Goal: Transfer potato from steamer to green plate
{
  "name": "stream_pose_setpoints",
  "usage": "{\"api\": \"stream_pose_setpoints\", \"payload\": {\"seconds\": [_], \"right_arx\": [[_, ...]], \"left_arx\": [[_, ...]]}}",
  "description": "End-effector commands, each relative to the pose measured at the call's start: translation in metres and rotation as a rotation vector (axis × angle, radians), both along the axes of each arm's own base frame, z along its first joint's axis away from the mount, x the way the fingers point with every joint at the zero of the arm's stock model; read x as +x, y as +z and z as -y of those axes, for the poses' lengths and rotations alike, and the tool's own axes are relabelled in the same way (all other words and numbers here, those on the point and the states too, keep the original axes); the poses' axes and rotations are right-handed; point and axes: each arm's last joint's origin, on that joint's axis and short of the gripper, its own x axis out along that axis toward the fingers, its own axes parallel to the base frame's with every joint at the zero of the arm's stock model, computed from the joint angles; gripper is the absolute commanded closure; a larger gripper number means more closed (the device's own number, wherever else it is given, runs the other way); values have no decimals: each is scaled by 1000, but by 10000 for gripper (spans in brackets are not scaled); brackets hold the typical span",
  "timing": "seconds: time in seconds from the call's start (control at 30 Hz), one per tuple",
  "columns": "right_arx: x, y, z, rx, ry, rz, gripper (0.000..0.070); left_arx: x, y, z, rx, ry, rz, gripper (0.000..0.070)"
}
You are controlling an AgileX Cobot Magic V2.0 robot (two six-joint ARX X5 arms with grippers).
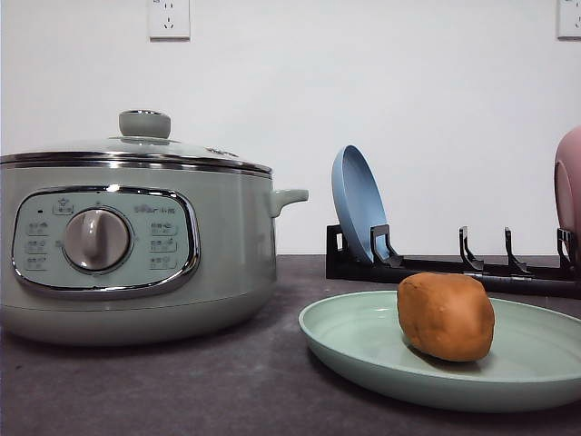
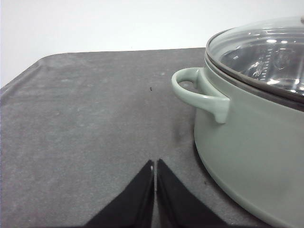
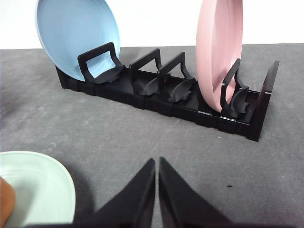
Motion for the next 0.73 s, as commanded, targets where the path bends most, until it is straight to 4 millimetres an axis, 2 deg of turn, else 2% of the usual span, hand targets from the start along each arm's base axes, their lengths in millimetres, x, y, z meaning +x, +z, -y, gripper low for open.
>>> {"api": "stream_pose_setpoints", "payload": {"seconds": [0.0,0.7], "right_arx": [[0,-1,0,-1,2,5,700],[0,-1,0,-1,2,5,700]], "left_arx": [[1,-8,0,-4,2,-26,700],[1,-8,0,-4,2,-26,700]]}}
